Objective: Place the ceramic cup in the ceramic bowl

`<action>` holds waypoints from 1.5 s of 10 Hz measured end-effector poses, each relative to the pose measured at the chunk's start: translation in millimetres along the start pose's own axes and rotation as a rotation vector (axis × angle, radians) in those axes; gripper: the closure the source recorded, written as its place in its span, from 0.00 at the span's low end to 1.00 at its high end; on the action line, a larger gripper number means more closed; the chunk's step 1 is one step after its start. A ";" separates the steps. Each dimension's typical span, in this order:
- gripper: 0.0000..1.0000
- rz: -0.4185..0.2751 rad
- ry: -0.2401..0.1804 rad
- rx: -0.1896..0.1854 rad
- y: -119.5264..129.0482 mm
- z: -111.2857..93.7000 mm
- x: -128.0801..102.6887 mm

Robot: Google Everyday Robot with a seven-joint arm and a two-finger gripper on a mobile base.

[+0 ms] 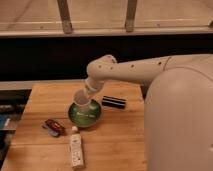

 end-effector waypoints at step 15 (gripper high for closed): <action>1.00 0.058 0.058 -0.034 -2.5 45.2 28.6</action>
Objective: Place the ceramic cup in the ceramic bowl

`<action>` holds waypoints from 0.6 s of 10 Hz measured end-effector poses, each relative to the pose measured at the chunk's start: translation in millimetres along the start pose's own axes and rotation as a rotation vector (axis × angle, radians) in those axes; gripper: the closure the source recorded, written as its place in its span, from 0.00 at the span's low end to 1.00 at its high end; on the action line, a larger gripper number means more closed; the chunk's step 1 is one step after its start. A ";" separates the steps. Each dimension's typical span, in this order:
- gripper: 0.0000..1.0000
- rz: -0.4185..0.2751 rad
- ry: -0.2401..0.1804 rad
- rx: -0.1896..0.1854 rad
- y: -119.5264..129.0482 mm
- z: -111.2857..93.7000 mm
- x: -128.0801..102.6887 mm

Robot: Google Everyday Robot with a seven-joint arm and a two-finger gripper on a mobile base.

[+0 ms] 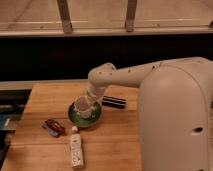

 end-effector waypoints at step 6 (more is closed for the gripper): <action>0.69 0.013 0.017 0.003 -6.3 14.0 -4.0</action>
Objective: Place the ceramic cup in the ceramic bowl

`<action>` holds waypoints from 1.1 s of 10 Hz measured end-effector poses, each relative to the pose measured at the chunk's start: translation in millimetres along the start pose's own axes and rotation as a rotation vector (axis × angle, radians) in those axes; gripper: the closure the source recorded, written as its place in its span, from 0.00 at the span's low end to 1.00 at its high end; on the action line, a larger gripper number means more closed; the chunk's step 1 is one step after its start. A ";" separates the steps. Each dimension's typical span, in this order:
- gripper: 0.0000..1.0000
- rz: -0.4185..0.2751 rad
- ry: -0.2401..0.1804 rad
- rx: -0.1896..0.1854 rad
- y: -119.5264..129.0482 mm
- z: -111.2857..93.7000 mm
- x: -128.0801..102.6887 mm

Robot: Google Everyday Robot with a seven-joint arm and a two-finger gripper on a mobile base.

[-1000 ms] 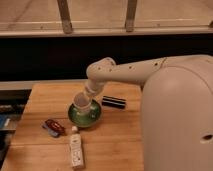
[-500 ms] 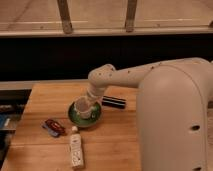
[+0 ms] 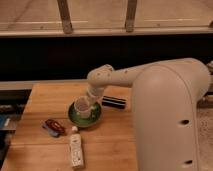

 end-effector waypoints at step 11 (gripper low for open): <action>0.20 0.019 -0.042 0.088 -13.7 -57.2 -7.8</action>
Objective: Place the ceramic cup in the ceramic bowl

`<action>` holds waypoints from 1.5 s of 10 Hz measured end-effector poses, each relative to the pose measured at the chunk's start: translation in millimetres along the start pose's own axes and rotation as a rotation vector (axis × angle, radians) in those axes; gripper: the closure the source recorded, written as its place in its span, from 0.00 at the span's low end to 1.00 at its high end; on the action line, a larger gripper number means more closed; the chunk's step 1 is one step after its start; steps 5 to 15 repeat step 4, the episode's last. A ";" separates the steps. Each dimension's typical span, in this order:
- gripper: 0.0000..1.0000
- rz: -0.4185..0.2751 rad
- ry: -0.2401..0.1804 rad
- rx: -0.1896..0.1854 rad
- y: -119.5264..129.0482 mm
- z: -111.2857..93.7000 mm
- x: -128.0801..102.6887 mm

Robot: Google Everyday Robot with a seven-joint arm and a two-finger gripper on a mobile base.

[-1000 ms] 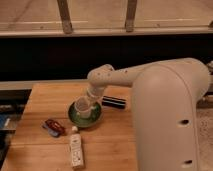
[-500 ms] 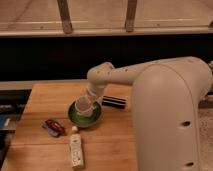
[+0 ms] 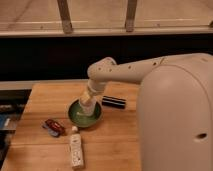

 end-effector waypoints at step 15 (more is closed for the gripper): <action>0.20 0.107 -0.085 0.134 -45.1 -57.7 17.4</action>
